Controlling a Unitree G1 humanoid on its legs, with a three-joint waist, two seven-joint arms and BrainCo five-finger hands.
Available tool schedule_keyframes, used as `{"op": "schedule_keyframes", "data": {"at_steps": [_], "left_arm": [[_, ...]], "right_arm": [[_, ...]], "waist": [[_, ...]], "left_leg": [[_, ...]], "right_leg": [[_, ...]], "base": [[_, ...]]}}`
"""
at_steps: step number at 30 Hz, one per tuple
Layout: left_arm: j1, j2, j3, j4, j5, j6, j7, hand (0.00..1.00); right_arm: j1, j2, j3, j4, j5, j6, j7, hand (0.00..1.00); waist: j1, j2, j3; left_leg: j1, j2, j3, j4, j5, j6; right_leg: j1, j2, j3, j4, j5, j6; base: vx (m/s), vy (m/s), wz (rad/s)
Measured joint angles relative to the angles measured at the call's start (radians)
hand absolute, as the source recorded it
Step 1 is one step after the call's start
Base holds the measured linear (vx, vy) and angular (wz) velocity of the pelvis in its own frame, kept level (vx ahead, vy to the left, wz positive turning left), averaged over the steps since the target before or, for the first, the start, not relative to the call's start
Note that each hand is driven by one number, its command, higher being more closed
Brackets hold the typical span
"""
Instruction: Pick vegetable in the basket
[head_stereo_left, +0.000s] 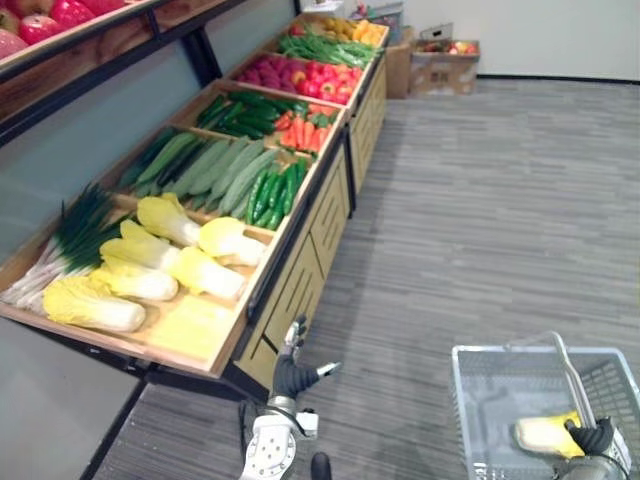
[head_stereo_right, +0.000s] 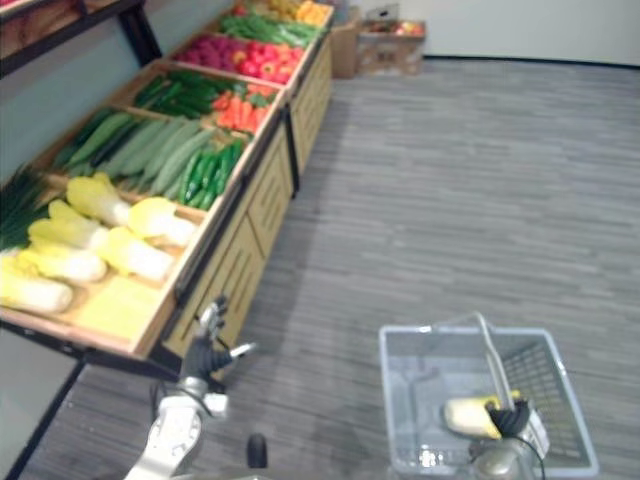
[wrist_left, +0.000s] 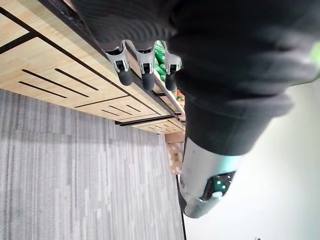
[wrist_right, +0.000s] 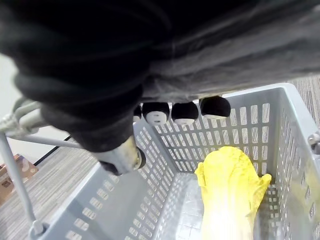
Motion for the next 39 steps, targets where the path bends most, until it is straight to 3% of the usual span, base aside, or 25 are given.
{"op": "schedule_keyframes", "data": {"at_steps": [2,5,7,8,9,10,11,12,13,15,18,19,22,23,24,25,26,28,29,30,32,34,37,38,39], "left_arm": [[-0.004,0.018,0.013,0.0,0.0,0.002,0.0,0.0],[-0.008,0.027,0.017,0.0,0.0,0.002,-0.003,0.0],[-0.012,0.034,0.002,-0.002,0.0,0.003,-0.017,0.0],[-0.012,0.034,0.002,-0.001,0.001,0.003,-0.023,0.0],[-0.012,0.06,0.006,0.025,0.0,0.009,-0.028,0.0],[-0.011,0.078,0.005,0.034,0.0,0.01,-0.031,0.0],[-0.009,0.106,0.006,0.044,0.0,0.01,-0.043,0.0],[-0.006,0.119,0.005,0.046,0.001,0.01,-0.045,0.0],[-0.007,0.14,0.012,0.052,0.001,0.01,-0.046,0.0],[-0.013,0.164,0.004,0.059,-0.001,0.01,-0.057,0.0],[-0.019,0.161,-0.01,0.071,-0.002,0.008,-0.075,0.0],[-0.02,0.162,-0.016,0.082,-0.002,0.008,-0.077,0.0],[-0.021,0.162,-0.039,0.091,-0.002,0.008,-0.081,0.0],[-0.02,0.148,-0.056,0.102,-0.002,0.008,-0.081,0.0],[-0.001,0.118,-0.078,0.113,-0.002,0.008,-0.082,0.0],[0.018,0.109,-0.093,0.112,-0.002,0.007,-0.085,0.0],[0.012,0.092,-0.114,0.113,-0.002,0.008,-0.091,0.0],[0.015,0.055,-0.125,0.118,-0.002,0.009,-0.094,0.0],[0.015,0.047,-0.135,0.117,-0.011,0.007,-0.103,0.0],[0.014,0.048,-0.145,0.117,-0.029,0.001,-0.113,0.0],[0.019,0.048,-0.149,0.116,-0.04,-0.001,-0.113,0.0],[0.018,0.049,-0.15,0.116,-0.041,-0.002,-0.114,0.0],[0.021,0.056,-0.151,0.117,-0.06,0.002,-0.123,0.0],[0.021,0.057,-0.15,0.117,-0.064,0.002,-0.123,0.0],[0.021,0.058,-0.148,0.116,-0.069,0.001,-0.123,0.0]], "right_arm": [[-0.022,0.007,0.011,0.03,0.0,-0.001,0.001,1.0],[-0.034,0.009,0.008,0.073,0.001,0.001,0.005,1.0],[-0.021,0.012,-0.013,0.073,0.001,0.003,0.006,1.0],[-0.019,0.008,-0.021,0.075,0.001,0.006,0.008,1.0],[-0.036,0.021,-0.017,0.081,0.006,0.011,0.015,1.0],[-0.039,0.028,-0.015,0.081,0.017,0.012,0.016,1.0],[-0.039,0.042,-0.015,0.081,0.03,0.012,0.016,1.0],[-0.039,0.046,-0.015,0.081,0.03,0.012,0.017,1.0],[-0.042,0.047,-0.006,0.081,0.03,0.012,0.022,1.0],[-0.049,0.042,-0.002,0.07,0.027,0.003,0.027,1.0],[-0.045,0.029,-0.001,0.072,0.02,-0.001,0.028,1.0],[-0.043,0.029,-0.001,0.071,0.02,0.0,0.029,1.0],[-0.029,0.023,-0.002,0.069,0.02,0.001,0.029,1.0],[-0.019,-0.003,-0.007,0.069,0.02,0.003,0.03,1.0],[-0.008,-0.038,-0.007,0.067,0.02,0.004,0.03,1.0],[-0.008,-0.052,-0.006,0.066,0.019,0.004,0.03,1.0],[-0.019,-0.066,-0.002,0.068,0.019,0.004,0.036,1.0],[-0.027,-0.08,0.009,0.067,0.02,0.003,0.039,1.0],[-0.027,-0.095,0.021,0.066,0.02,0.003,0.037,1.0],[-0.028,-0.111,0.036,0.058,0.02,0.002,0.036,1.0],[-0.027,-0.13,0.04,0.027,0.02,-0.001,0.032,1.0],[-0.034,-0.148,0.039,0.01,0.02,-0.004,0.018,1.0],[-0.04,-0.153,0.031,0.018,0.02,-0.001,0.003,1.0],[-0.044,-0.154,0.031,0.018,0.02,-0.002,-0.001,1.0],[-0.053,-0.153,0.028,0.025,0.02,-0.005,-0.002,1.0]], "waist": [[0.004,-0.019,0.007],[0.022,-0.048,0.008],[0.02,-0.072,0.013],[0.018,-0.065,0.017],[0.021,-0.069,0.027],[0.02,-0.077,0.039],[0.02,-0.082,0.052],[0.023,-0.076,0.064],[0.023,-0.085,0.068],[0.019,-0.098,0.073],[0.016,-0.096,0.075],[0.013,-0.098,0.075],[-0.012,-0.085,0.067],[-0.015,-0.054,0.057],[-0.015,0.011,0.024],[-0.004,0.028,0.018],[-0.003,0.05,0.018],[-0.001,0.041,0.029],[0.017,0.043,0.033],[0.032,0.042,0.034],[0.044,0.04,0.036],[0.05,0.042,0.045],[0.05,0.04,0.067],[0.051,0.037,0.069],[0.051,0.041,0.069]], "left_leg": [[-0.016,-0.003,0.011,0.045,-0.027,0.004],[-0.115,0.013,0.029,0.289,-0.17,0.007],[-0.152,-0.01,0.031,0.406,-0.245,0.047],[-0.168,0.0,0.029,0.451,-0.296,0.051],[-0.16,0.007,0.051,0.459,-0.319,0.053],[-0.132,0.002,0.055,0.434,-0.319,0.053],[-0.065,-0.004,0.06,0.382,-0.318,0.057],[-0.054,0.005,0.064,0.373,-0.32,0.069],[-0.036,0.011,0.074,0.366,-0.322,0.076],[-0.019,0.009,0.086,0.336,-0.32,0.084],[0.009,-0.005,0.085,0.309,-0.334,0.076],[0.028,-0.014,0.076,0.31,-0.354,0.063],[0.027,-0.009,0.017,0.367,-0.421,0.028],[0.021,0.022,-0.018,0.404,-0.456,0.012],[0.019,0.064,-0.037,0.41,-0.458,0.004],[0.008,0.075,-0.049,0.445,-0.446,0.004],[-0.059,0.085,-0.07,0.596,-0.38,0.012],[-0.158,0.089,-0.103,0.848,-0.182,0.046],[-0.204,0.109,-0.112,1.005,-0.156,0.051],[-0.248,0.11,-0.11,1.111,-0.172,0.06],[-0.299,0.085,-0.118,1.147,-0.18,0.07],[-0.367,0.042,-0.139,1.126,-0.191,0.053],[-0.379,-0.027,-0.121,0.889,-0.226,0.051],[-0.359,-0.051,-0.112,0.745,-0.225,0.051],[-0.311,-0.08,-0.117,0.485,-0.194,0.053]], "right_leg": [[-0.003,-0.004,0.017,-0.013,0.012,0.004],[-0.015,-0.007,0.046,0.004,0.003,0.0],[-0.018,-0.045,0.034,0.049,-0.018,-0.009],[-0.07,-0.032,0.036,0.182,-0.025,-0.027],[-0.214,-0.036,0.028,0.449,0.04,-0.156],[-0.248,-0.041,0.027,0.518,0.1,-0.189],[-0.302,-0.054,0.028,0.603,0.178,-0.164],[-0.315,-0.049,0.018,0.612,0.157,-0.159],[-0.329,-0.033,-0.017,0.567,0.098,-0.157],[-0.332,0.004,-0.072,0.356,0.093,-0.141],[-0.299,0.031,-0.079,-0.017,0.158,-0.054],[-0.294,0.024,-0.057,-0.065,0.161,-0.05],[-0.297,0.022,-0.038,0.013,0.158,-0.058],[-0.31,0.044,-0.048,0.09,0.19,-0.076],[-0.328,0.081,-0.077,0.15,0.131,-0.106],[-0.333,0.094,-0.087,0.17,0.103,-0.118],[-0.329,0.09,-0.102,0.237,0.072,-0.146],[-0.257,0.076,-0.132,0.261,0.026,-0.181],[-0.186,0.079,-0.142,0.245,0.015,-0.198],[-0.126,0.084,-0.142,0.222,0.009,-0.208],[-0.055,0.087,-0.146,0.172,-0.01,-0.222],[-0.006,0.095,-0.158,0.123,-0.052,-0.194],[0.057,0.102,-0.169,0.087,-0.061,-0.193],[0.072,0.099,-0.168,0.071,-0.064,-0.188],[0.098,0.1,-0.168,0.048,-0.079,-0.164]], "base": [[-0.02,0.041,-0.38],[-0.02,0.05,-0.24],[0.07,0.159,0.05],[0.06,0.225,-0.12],[0.03,0.156,-0.19],[0.03,0.158,-0.3],[0.1,0.128,-0.23],[0.12,0.121,-0.31],[0.11,0.085,-0.25],[0.14,0.064,-0.17],[0.25,-0.018,0.03],[0.35,-0.098,0.22],[0.33,-0.188,0.65],[0.45,-0.253,0.62],[0.48,-0.238,0.47],[0.5,-0.241,0.31],[0.44,-0.243,0.35],[0.53,-0.315,0.35],[0.54,-0.281,-0.01],[0.41,-0.202,-0.13],[0.32,-0.146,-0.19],[0.33,-0.097,-0.11],[0.24,0.054,-0.01],[0.27,0.146,-0.03],[0.34,0.209,-0.05]]}}
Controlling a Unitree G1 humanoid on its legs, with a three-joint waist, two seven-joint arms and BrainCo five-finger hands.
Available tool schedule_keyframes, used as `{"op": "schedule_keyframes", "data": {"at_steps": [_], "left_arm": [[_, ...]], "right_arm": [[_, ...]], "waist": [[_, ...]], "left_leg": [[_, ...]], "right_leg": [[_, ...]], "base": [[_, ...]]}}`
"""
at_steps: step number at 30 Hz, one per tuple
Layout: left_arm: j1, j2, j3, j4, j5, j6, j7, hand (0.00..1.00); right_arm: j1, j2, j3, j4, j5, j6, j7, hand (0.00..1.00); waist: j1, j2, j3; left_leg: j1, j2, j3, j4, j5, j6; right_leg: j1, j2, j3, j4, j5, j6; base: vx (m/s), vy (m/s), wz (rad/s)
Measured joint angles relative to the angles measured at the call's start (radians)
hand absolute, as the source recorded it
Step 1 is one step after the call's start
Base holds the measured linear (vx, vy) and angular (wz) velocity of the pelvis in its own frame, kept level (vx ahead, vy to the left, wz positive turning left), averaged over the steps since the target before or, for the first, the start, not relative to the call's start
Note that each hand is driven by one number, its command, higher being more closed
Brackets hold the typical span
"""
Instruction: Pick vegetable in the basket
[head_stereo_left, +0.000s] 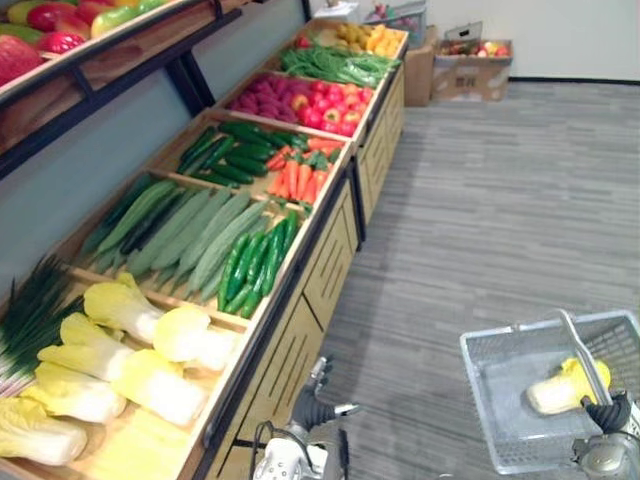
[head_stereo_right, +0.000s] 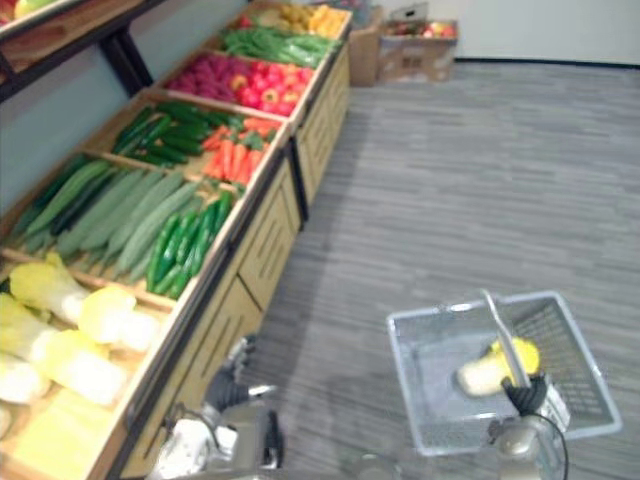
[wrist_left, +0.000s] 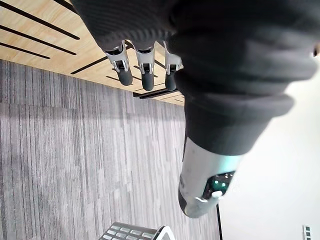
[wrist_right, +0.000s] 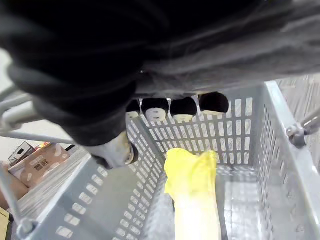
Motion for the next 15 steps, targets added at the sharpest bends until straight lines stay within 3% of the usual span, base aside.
{"op": "schedule_keyframes", "data": {"at_steps": [2,3,6,8,9,10,11,12,15], "left_arm": [[0.004,-0.004,0.0,0.0,0.002,0.0,0.0,0.0],[0.009,-0.003,0.008,0.006,0.001,0.002,0.0,0.0],[0.0,-0.003,0.048,0.015,0.001,0.009,0.006,0.0],[-0.008,-0.002,0.049,0.012,0.002,0.012,0.01,0.0],[-0.009,0.001,0.05,-0.003,0.002,0.014,0.013,0.0],[-0.01,0.006,0.052,-0.009,0.002,0.014,0.013,0.0],[-0.009,0.023,0.053,-0.013,0.003,0.014,0.013,0.0],[-0.001,0.045,0.053,-0.02,0.005,0.015,0.013,0.0],[0.004,0.072,0.058,-0.046,0.004,0.014,0.013,0.0]], "right_arm": [[-0.006,-0.003,-0.006,0.011,0.0,0.003,0.0,1.0],[-0.011,0.006,-0.003,0.022,0.0,0.005,0.001,1.0],[-0.053,0.033,0.05,0.04,-0.002,0.006,0.005,1.0],[-0.063,0.033,0.063,0.042,-0.005,0.012,0.013,1.0],[-0.063,0.041,0.068,0.048,-0.004,0.013,0.022,1.0],[-0.062,0.051,0.069,0.05,-0.004,0.014,0.025,1.0],[-0.058,0.07,0.077,0.054,-0.004,0.015,0.035,1.0],[-0.05,0.092,0.089,0.057,-0.004,0.013,0.04,1.0],[-0.036,0.094,0.09,0.052,-0.002,0.013,0.041,1.0]], "waist": [[0.0,0.035,-0.002],[0.004,0.035,0.002],[0.019,-0.035,0.017],[0.026,-0.052,0.018],[0.026,-0.061,0.022],[0.025,-0.062,0.023],[0.014,-0.071,0.028],[-0.002,-0.069,0.024],[-0.006,-0.072,0.019]], "left_leg": [[0.061,0.012,-0.023,-0.239,0.066,0.003],[0.071,0.013,-0.019,-0.254,0.148,0.016],[0.073,-0.052,0.066,-0.218,0.069,0.048],[0.101,-0.076,0.107,-0.215,0.03,0.073],[0.135,-0.088,0.123,-0.216,0.004,0.084],[0.159,-0.093,0.126,-0.218,-0.01,0.089],[0.224,-0.094,0.127,-0.24,-0.029,0.098],[0.292,-0.085,0.115,-0.256,-0.055,0.102],[0.35,-0.065,0.1,-0.269,-0.097,0.104]], "right_leg": [[0.029,0.031,0.009,-0.016,-0.023,0.028],[0.035,0.031,0.031,-0.015,-0.045,0.045],[0.014,-0.052,0.117,0.005,-0.062,0.043],[-0.056,-0.089,0.18,0.169,-0.054,0.054],[-0.144,-0.105,0.222,0.376,-0.019,0.095],[-0.189,-0.11,0.238,0.483,0.027,0.106],[-0.266,-0.108,0.267,0.662,0.145,0.13],[-0.317,-0.098,0.25,0.77,0.139,0.084],[-0.406,-0.093,0.158,0.706,0.076,0.043]], "base": [[0.34,0.246,-0.17],[0.28,0.253,-0.29],[0.25,0.211,-0.45],[0.25,0.199,-0.5],[0.21,0.189,-0.26],[0.34,0.249,-0.28],[0.38,0.209,-0.12],[0.33,0.135,-0.06],[0.3,0.069,0.06]]}}
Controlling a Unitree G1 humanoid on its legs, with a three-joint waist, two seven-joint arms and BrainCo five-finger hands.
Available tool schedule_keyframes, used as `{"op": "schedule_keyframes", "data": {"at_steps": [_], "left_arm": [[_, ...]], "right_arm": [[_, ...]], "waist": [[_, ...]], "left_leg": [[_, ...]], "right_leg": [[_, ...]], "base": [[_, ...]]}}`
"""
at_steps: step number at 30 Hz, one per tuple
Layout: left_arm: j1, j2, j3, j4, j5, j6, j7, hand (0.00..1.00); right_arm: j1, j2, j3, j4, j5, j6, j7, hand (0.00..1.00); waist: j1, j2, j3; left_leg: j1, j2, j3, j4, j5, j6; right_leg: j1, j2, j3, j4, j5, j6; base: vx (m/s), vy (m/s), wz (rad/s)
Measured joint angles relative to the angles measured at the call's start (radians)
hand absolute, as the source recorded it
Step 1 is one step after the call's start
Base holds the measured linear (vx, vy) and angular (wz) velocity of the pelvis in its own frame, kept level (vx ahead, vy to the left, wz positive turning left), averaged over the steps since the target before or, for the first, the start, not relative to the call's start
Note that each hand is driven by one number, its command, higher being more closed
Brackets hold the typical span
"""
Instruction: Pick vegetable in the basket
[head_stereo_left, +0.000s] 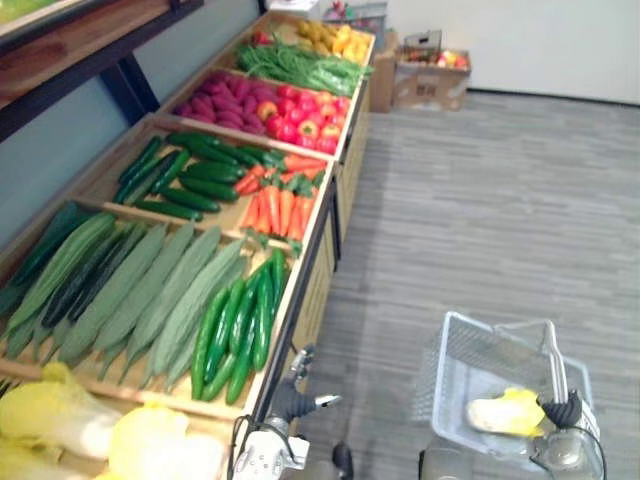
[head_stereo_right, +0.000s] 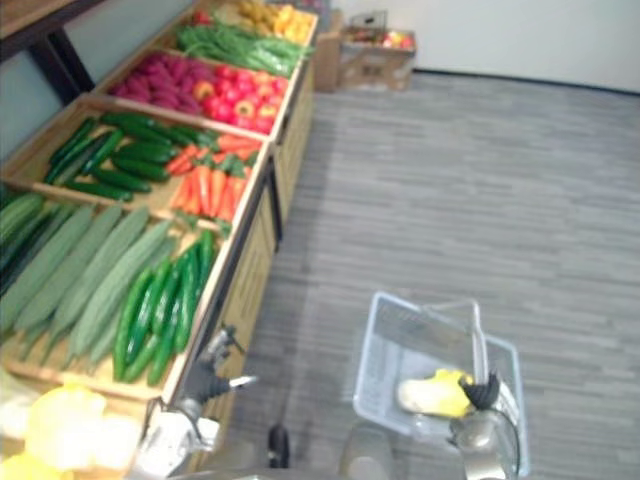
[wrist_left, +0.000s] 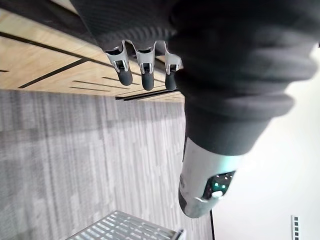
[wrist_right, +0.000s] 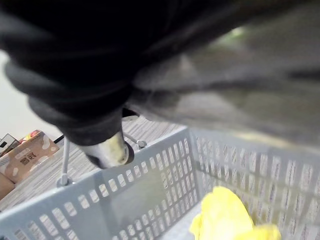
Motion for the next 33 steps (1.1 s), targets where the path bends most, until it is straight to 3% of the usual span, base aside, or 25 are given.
{"op": "schedule_keyframes", "data": {"at_steps": [1,2,4,6,7,8,9,10,11,13,14,16,18,19,21,22,25,26,28,30,31,32,33], "left_arm": [[-0.001,0.003,-0.001,-0.002,0.0,0.0,0.0,0.0],[0.0,0.003,0.0,-0.002,-0.001,0.0,-0.001,0.0],[-0.008,0.001,0.005,0.002,-0.001,0.0,-0.001,0.0],[-0.016,-0.007,0.01,0.003,-0.001,0.001,0.001,0.0],[-0.017,-0.009,0.011,0.003,-0.001,0.001,0.001,0.0],[-0.015,-0.009,0.013,0.003,0.0,0.0,0.003,0.0],[-0.011,-0.017,0.018,0.008,0.001,0.001,0.005,0.0],[-0.009,-0.022,0.017,0.01,0.001,0.001,0.006,0.0],[-0.005,-0.061,0.013,0.016,0.001,0.002,0.012,0.0],[0.002,-0.1,0.004,0.017,0.008,0.001,0.013,0.0],[-0.001,-0.107,0.003,0.017,0.008,0.001,0.019,0.0],[-0.016,-0.126,0.003,0.019,0.008,0.001,0.029,0.0],[-0.014,-0.141,0.013,0.035,0.006,0.002,0.038,0.0],[-0.007,-0.148,0.018,0.04,0.006,0.002,0.043,0.0],[0.004,-0.157,0.017,0.04,-0.002,0.002,0.042,0.0],[0.005,-0.157,0.017,0.04,-0.004,0.002,0.042,0.0],[0.024,-0.156,0.025,0.035,-0.01,0.005,0.042,0.0],[0.036,-0.159,0.03,0.035,-0.01,0.007,0.044,0.0],[0.035,-0.162,0.031,0.035,-0.01,0.019,0.044,0.0],[0.032,-0.182,0.05,0.035,0.001,0.024,0.044,0.0],[0.032,-0.189,0.058,0.036,0.001,0.025,0.045,0.0],[0.033,-0.195,0.071,0.039,0.002,0.035,0.049,0.0],[0.03,-0.195,0.08,0.038,0.011,0.041,0.051,0.0]], "right_arm": [[0.001,0.0,-0.004,-0.003,0.0,0.0,0.0,1.0],[0.004,-0.002,-0.008,-0.011,-0.001,-0.001,0.0,1.0],[0.007,-0.004,-0.024,-0.01,-0.002,-0.003,0.0,1.0],[0.009,-0.006,-0.025,-0.01,-0.002,-0.004,-0.002,1.0],[0.008,-0.006,-0.025,-0.01,-0.002,-0.003,-0.002,1.0],[0.006,-0.006,-0.025,-0.01,-0.002,-0.003,-0.002,1.0],[0.005,-0.008,-0.031,-0.009,-0.003,-0.003,-0.002,1.0],[0.01,-0.009,-0.04,-0.008,-0.003,-0.002,-0.002,1.0],[0.01,-0.018,-0.065,-0.008,-0.005,0.002,-0.002,1.0],[0.001,-0.017,-0.075,-0.008,-0.023,0.013,-0.002,1.0],[0.001,-0.018,-0.075,-0.009,-0.029,0.013,-0.002,1.0],[0.013,-0.018,-0.08,-0.008,-0.04,0.016,-0.002,1.0],[0.03,-0.02,-0.082,-0.008,-0.04,0.018,-0.002,1.0],[0.043,-0.026,-0.083,-0.008,-0.04,0.018,-0.003,1.0],[0.062,-0.044,-0.096,-0.008,-0.04,0.017,-0.008,1.0],[0.066,-0.046,-0.099,-0.008,-0.04,0.017,-0.009,1.0],[0.086,-0.055,-0.119,-0.004,-0.04,0.019,-0.018,1.0],[0.085,-0.054,-0.127,-0.002,-0.04,0.019,-0.018,1.0],[0.082,-0.054,-0.135,-0.001,-0.04,0.019,-0.018,1.0],[0.082,-0.054,-0.138,0.001,-0.04,0.02,-0.018,1.0],[0.079,-0.053,-0.137,0.001,-0.04,0.022,-0.018,1.0],[0.071,-0.048,-0.123,0.009,-0.04,0.032,-0.018,1.0],[0.063,-0.046,-0.103,0.023,-0.04,0.035,-0.018,1.0]], "waist": [[-0.003,-0.001,-0.001],[-0.02,-0.001,-0.002],[-0.024,0.001,-0.004],[-0.023,-0.002,-0.006],[-0.023,-0.002,-0.006],[-0.021,-0.005,-0.007],[-0.023,0.0,-0.011],[-0.021,0.014,-0.019],[-0.017,0.06,-0.034],[-0.015,0.09,-0.053],[-0.017,0.092,-0.054],[-0.019,0.094,-0.055],[-0.014,0.086,-0.05],[0.003,0.083,-0.048],[0.018,0.082,-0.047],[0.02,0.082,-0.047],[0.032,0.078,-0.045],[0.034,0.078,-0.045],[0.035,0.082,-0.046],[0.039,0.108,-0.05],[0.042,0.114,-0.049],[0.048,0.106,-0.051],[0.048,0.084,-0.055]], "left_leg": [[0.007,0.002,-0.01,0.001,-0.008,0.001],[0.015,0.009,-0.036,0.006,-0.023,0.001],[0.032,0.023,-0.065,0.023,-0.044,-0.018],[0.063,0.041,-0.115,0.025,-0.08,-0.057],[0.074,0.048,-0.128,0.026,-0.093,-0.069],[0.095,0.056,-0.146,0.028,-0.116,-0.087],[0.123,0.076,-0.181,0.053,-0.169,-0.115],[0.127,0.091,-0.193,0.062,-0.186,-0.124],[0.129,0.135,-0.215,0.072,-0.194,-0.134],[0.093,0.159,-0.261,0.142,-0.145,-0.148],[0.072,0.16,-0.272,0.179,-0.129,-0.147],[-0.014,0.157,-0.301,0.347,-0.041,-0.149],[-0.106,0.171,-0.276,0.557,0.113,-0.149],[-0.143,0.193,-0.217,0.672,0.101,-0.133],[-0.199,0.205,-0.132,0.752,0.065,-0.093],[-0.207,0.204,-0.121,0.752,0.061,-0.089],[-0.278,0.154,-0.053,0.586,0.016,-0.088],[-0.274,0.136,-0.019,0.447,0.015,-0.088],[-0.255,0.106,0.017,0.208,0.05,-0.092],[-0.234,0.095,0.031,-0.035,0.147,-0.103],[-0.231,0.098,0.033,-0.051,0.178,-0.09],[-0.212,0.097,0.042,-0.045,0.24,-0.055],[-0.214,0.069,0.048,-0.015,0.238,-0.008]], "right_leg": [[-0.015,0.001,-0.013,-0.039,-0.002,-0.003],[-0.031,0.005,-0.027,-0.145,0.0,0.0],[-0.023,0.018,-0.019,-0.375,0.013,0.017],[-0.022,0.018,0.004,-0.612,0.054,0.05],[-0.02,0.017,0.011,-0.655,0.075,0.048],[-0.018,0.013,0.02,-0.704,0.102,0.05],[-0.004,0.012,0.02,-0.697,0.198,0.062],[-0.009,0.023,0.011,-0.66,0.231,0.061],[-0.03,0.055,-0.028,-0.572,0.162,0.035],[-0.054,0.061,-0.067,-0.463,0.078,0.0],[-0.052,0.058,-0.081,-0.444,0.056,-0.01],[-0.022,0.053,-0.13,-0.418,0.009,-0.045],[0.069,0.062,-0.163,-0.46,-0.007,-0.071],[0.134,0.074,-0.172,-0.503,-0.013,-0.082],[0.228,0.09,-0.192,-0.579,-0.021,-0.093],[0.237,0.093,-0.193,-0.589,-0.024,-0.098],[0.296,0.111,-0.216,-0.665,-0.023,-0.098],[0.31,0.117,-0.223,-0.681,-0.021,-0.094],[0.332,0.129,-0.231,-0.713,-0.021,-0.092],[0.376,0.169,-0.243,-0.778,-0.009,-0.067],[0.387,0.178,-0.241,-0.785,-0.01,-0.058],[0.403,0.172,-0.231,-0.777,-0.031,-0.036],[0.402,0.139,-0.222,-0.734,-0.077,-0.013]], "base": [[0.32,-0.013,0.36],[0.35,-0.066,0.55],[0.39,-0.122,0.56],[0.5,-0.27,0.65],[0.49,-0.327,0.6],[0.51,-0.418,0.66],[0.61,-0.511,0.63],[0.61,-0.534,0.67],[0.39,-0.345,0.41],[0.41,-0.43,0.45],[0.42,-0.507,0.64],[0.33,-0.39,0.57],[0.35,-0.342,0.34],[0.26,-0.258,0.11],[0.2,-0.191,0.04],[0.16,-0.134,0.1],[0.09,-0.03,0.12],[0.15,0.057,0.1],[0.18,0.078,0.11],[0.28,0.125,0.06],[0.28,0.124,-0.12],[0.29,0.121,-0.09],[0.31,0.128,-0.07]]}}
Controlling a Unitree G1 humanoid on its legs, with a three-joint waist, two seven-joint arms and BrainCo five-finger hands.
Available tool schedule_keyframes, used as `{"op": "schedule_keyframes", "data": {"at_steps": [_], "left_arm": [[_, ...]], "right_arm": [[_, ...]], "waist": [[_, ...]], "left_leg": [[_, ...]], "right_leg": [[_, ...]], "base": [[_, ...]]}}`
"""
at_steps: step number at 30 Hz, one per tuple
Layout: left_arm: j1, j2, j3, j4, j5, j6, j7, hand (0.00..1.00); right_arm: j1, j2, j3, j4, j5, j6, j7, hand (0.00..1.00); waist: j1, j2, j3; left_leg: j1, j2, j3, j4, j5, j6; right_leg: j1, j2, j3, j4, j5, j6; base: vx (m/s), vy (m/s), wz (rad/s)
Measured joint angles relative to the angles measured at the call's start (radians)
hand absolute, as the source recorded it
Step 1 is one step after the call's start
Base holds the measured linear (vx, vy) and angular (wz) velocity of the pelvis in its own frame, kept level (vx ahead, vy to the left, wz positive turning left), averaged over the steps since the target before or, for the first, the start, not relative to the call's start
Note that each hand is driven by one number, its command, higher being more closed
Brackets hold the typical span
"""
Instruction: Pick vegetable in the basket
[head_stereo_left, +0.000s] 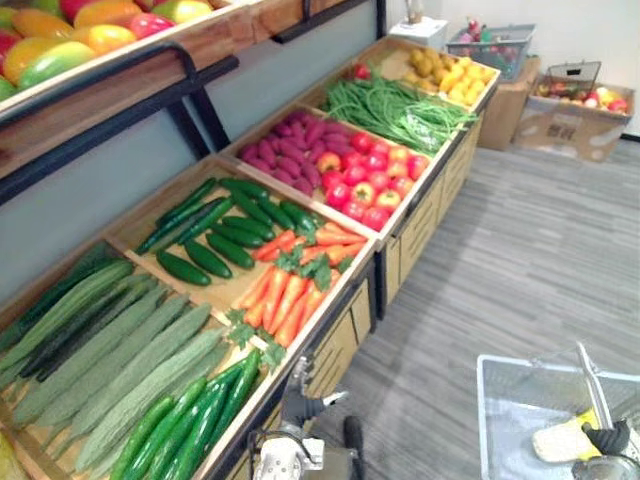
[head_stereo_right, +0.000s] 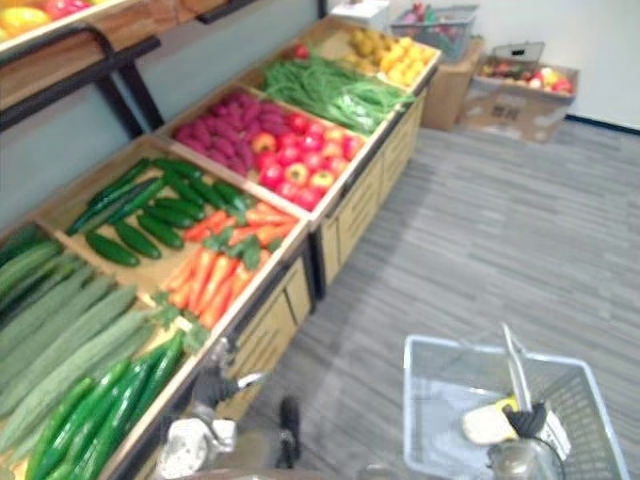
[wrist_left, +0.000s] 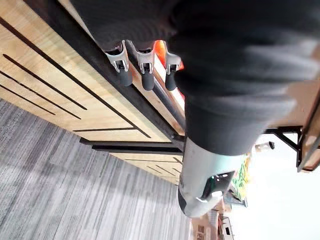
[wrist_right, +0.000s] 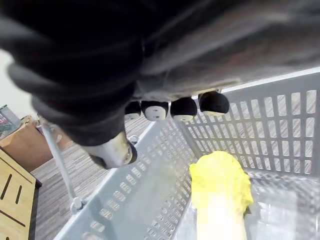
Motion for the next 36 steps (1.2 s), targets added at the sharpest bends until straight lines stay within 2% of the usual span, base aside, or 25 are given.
{"op": "schedule_keyframes", "data": {"at_steps": [2,3,4,5,6,8,9,13,15,16,17,19,20,21,23,26,27,29,30,31,32,33,34,35,36], "left_arm": [[-0.002,0.0,0.014,-0.002,0.01,0.004,0.008,0.0],[-0.007,-0.002,0.02,-0.002,0.018,0.008,0.02,0.0],[-0.009,0.002,0.024,-0.008,0.028,0.011,0.024,0.0],[-0.011,0.007,0.027,-0.013,0.034,0.015,0.025,0.0],[-0.025,0.023,0.031,-0.022,0.045,0.025,0.03,0.0],[-0.019,0.036,0.036,-0.04,0.068,0.025,0.035,0.0],[-0.019,0.044,0.037,-0.066,0.069,0.025,0.035,0.0],[-0.05,0.047,0.021,-0.079,0.067,0.024,0.036,0.0],[-0.054,0.038,0.006,-0.076,0.067,0.025,0.038,0.0],[-0.054,0.035,0.004,-0.075,0.067,0.025,0.039,0.0],[-0.054,0.037,-0.001,-0.075,0.067,0.025,0.047,0.0],[-0.047,0.039,-0.002,-0.079,0.071,0.025,0.059,0.0],[-0.038,0.034,0.007,-0.076,0.073,0.026,0.067,0.0],[-0.04,-0.032,0.016,-0.073,0.075,0.026,0.085,0.0],[-0.082,-0.072,-0.015,-0.091,0.075,0.026,0.086,0.0],[-0.125,-0.129,-0.062,-0.092,0.075,0.024,0.087,0.0],[-0.12,-0.127,-0.068,-0.092,0.075,0.024,0.087,0.0],[-0.095,-0.104,-0.062,-0.091,0.075,0.024,0.091,0.0],[-0.075,-0.073,-0.054,-0.079,0.075,0.024,0.096,0.0],[-0.071,-0.075,-0.048,-0.068,0.075,0.023,0.098,0.0],[-0.065,-0.07,-0.03,-0.046,0.075,0.018,0.099,0.0],[-0.054,-0.054,0.009,0.006,0.075,0.029,0.104,0.0],[-0.04,-0.051,0.02,0.016,0.075,0.036,0.105,0.0],[-0.009,-0.045,0.017,0.015,0.075,0.04,0.105,0.0],[0.006,-0.043,0.007,0.004,0.075,0.04,0.105,0.0]], "right_arm": [[-0.004,0.004,0.021,0.012,-0.001,0.0,0.002,1.0],[-0.014,0.005,0.028,0.014,-0.002,0.0,0.005,1.0],[-0.017,0.008,0.04,0.015,-0.004,0.001,0.007,1.0],[-0.02,0.012,0.042,0.015,-0.006,0.0,0.011,1.0],[-0.017,0.035,0.041,0.023,-0.009,0.0,0.015,1.0],[-0.009,0.054,0.041,0.024,-0.009,-0.001,0.015,1.0],[-0.007,0.058,0.034,0.025,-0.008,-0.001,0.015,1.0],[-0.001,0.058,-0.021,0.026,0.0,-0.001,0.014,1.0],[0.008,0.059,-0.041,0.026,0.003,-0.002,0.012,1.0],[0.009,0.059,-0.041,0.026,0.004,-0.002,0.011,1.0],[0.01,0.066,-0.041,0.025,0.015,-0.002,0.011,1.0],[0.03,0.099,-0.084,0.025,0.045,0.014,-0.02,1.0],[0.059,0.115,-0.119,0.025,0.055,0.021,-0.037,1.0],[0.061,0.074,-0.128,0.027,0.063,0.021,-0.036,1.0],[0.02,0.054,-0.155,0.013,0.076,0.019,-0.036,1.0],[0.029,0.066,-0.217,0.023,0.091,0.018,-0.037,1.0],[0.042,0.078,-0.246,0.043,0.094,-0.001,-0.038,1.0],[0.056,0.093,-0.292,0.064,0.125,-0.013,-0.056,1.0],[0.056,0.093,-0.302,0.102,0.134,-0.028,-0.065,1.0],[0.053,0.089,-0.303,0.114,0.139,-0.032,-0.065,1.0],[0.031,0.095,-0.316,0.14,0.139,-0.037,-0.066,1.0],[0.014,0.11,-0.316,0.177,0.158,-0.026,-0.064,1.0],[0.01,0.109,-0.323,0.201,0.159,-0.022,-0.064,1.0],[0.008,0.104,-0.367,0.232,0.16,-0.017,-0.067,1.0],[0.013,0.092,-0.39,0.25,0.16,-0.014,-0.073,1.0]], "waist": [[0.003,-0.042,-0.017],[0.004,-0.053,-0.013],[0.004,-0.059,-0.01],[-0.001,-0.065,-0.007],[-0.015,-0.073,-0.001],[-0.016,-0.079,-0.003],[-0.018,-0.081,-0.006],[-0.019,-0.092,-0.009],[-0.013,-0.092,-0.011],[-0.012,-0.09,-0.012],[-0.006,-0.088,-0.016],[0.002,-0.119,-0.04],[0.015,-0.145,-0.05],[0.043,-0.072,-0.059],[0.038,-0.023,-0.054],[0.035,-0.014,-0.051],[0.032,-0.018,-0.05],[0.015,-0.037,-0.054],[0.012,-0.043,-0.055],[0.016,-0.021,-0.056],[0.027,0.006,-0.061],[0.015,-0.043,-0.068],[0.006,-0.061,-0.068],[-0.005,-0.073,-0.07],[-0.013,-0.086,-0.071]], "left_leg": [[0.016,-0.053,0.027,0.04,-0.07,0.019],[0.045,-0.075,0.032,0.041,-0.099,0.03],[0.075,-0.087,0.031,0.036,-0.116,0.037],[0.101,-0.095,0.024,0.032,-0.128,0.042],[0.175,-0.099,-0.012,0.023,-0.156,0.052],[0.23,-0.093,-0.051,0.019,-0.178,0.055],[0.251,-0.093,-0.094,0.02,-0.197,0.055],[0.264,-0.09,-0.264,0.041,-0.22,0.028],[0.267,-0.079,-0.367,0.088,-0.263,-0.01],[0.263,-0.071,-0.389,0.109,-0.282,-0.023],[0.256,-0.055,-0.432,0.151,-0.322,-0.052],[0.236,-0.036,-0.456,0.184,-0.382,-0.106],[0.243,-0.023,-0.475,0.188,-0.408,-0.143],[0.213,0.063,-0.458,0.198,-0.411,-0.173],[0.161,0.107,-0.445,0.184,-0.321,-0.207],[0.12,0.135,-0.363,0.175,-0.201,-0.166],[0.12,0.152,-0.25,0.181,-0.187,-0.137],[0.114,0.152,-0.095,0.279,-0.236,-0.118],[0.123,0.125,-0.016,0.402,-0.331,-0.091],[0.14,0.13,0.0,0.388,-0.385,-0.065],[0.12,0.149,0.026,0.352,-0.43,-0.08],[0.113,0.123,0.071,0.282,-0.409,-0.09],[0.13,0.099,0.076,0.22,-0.382,-0.105],[0.168,0.068,0.077,0.103,-0.321,-0.117],[0.18,0.045,0.071,0.048,-0.277,-0.112]], "right_leg": [[-0.022,-0.072,0.011,0.116,-0.056,0.038],[-0.091,-0.116,0.042,0.313,-0.055,0.054],[-0.165,-0.146,0.08,0.495,-0.01,0.093],[-0.209,-0.158,0.108,0.613,0.051,0.094],[-0.283,-0.167,0.157,0.819,0.178,0.114],[-0.324,-0.163,0.163,0.9,0.14,0.055],[-0.358,-0.164,0.146,0.882,0.117,0.02],[-0.409,-0.16,0.177,0.56,0.085,0.019],[-0.386,-0.156,0.3,0.307,0.093,0.018],[-0.379,-0.156,0.332,0.264,0.094,0.019],[-0.36,-0.159,0.377,0.206,0.104,0.033],[-0.345,-0.191,0.363,0.181,0.177,0.065],[-0.34,-0.21,0.321,0.185,0.158,0.166],[-0.364,-0.13,0.283,0.196,0.152,0.118],[-0.393,-0.101,0.242,0.195,0.16,0.095],[-0.343,-0.127,0.11,0.14,0.178,0.065],[-0.305,-0.147,0.039,0.124,0.178,0.065],[-0.265,-0.176,-0.042,0.114,0.177,0.066],[-0.245,-0.166,-0.056,0.061,0.209,0.117],[-0.241,-0.143,-0.052,0.034,0.225,0.13],[-0.307,-0.115,-0.013,0.132,0.218,0.093],[-0.375,-0.134,0.063,0.308,0.185,0.063],[-0.369,-0.143,0.082,0.338,0.178,0.053],[-0.326,-0.142,0.094,0.326,0.158,0.023],[-0.259,-0.134,0.091,0.23,0.125,0.027]], "base": [[0.33,0.134,-0.04],[0.41,0.199,-0.05],[0.34,0.188,0.04],[0.43,0.208,0.39],[0.38,0.123,0.58],[0.32,0.061,0.65],[0.33,-0.015,0.95],[0.34,-0.134,1.34],[0.44,-0.385,1.47],[0.43,-0.502,1.47],[0.31,-0.516,1.37],[0.28,-0.595,1.18],[0.24,-0.609,0.3],[0.2,-0.564,0.0],[0.05,-0.442,0.27],[-0.12,-0.318,0.99],[-0.23,-0.118,1.26],[-0.28,-0.058,1.06],[-0.29,-0.013,0.35],[-0.27,0.021,-0.02],[-0.26,0.005,-0.26],[-0.19,-0.005,-0.11],[-0.16,-0.037,0.2],[-0.07,-0.028,0.32],[-0.06,-0.023,0.23]]}}
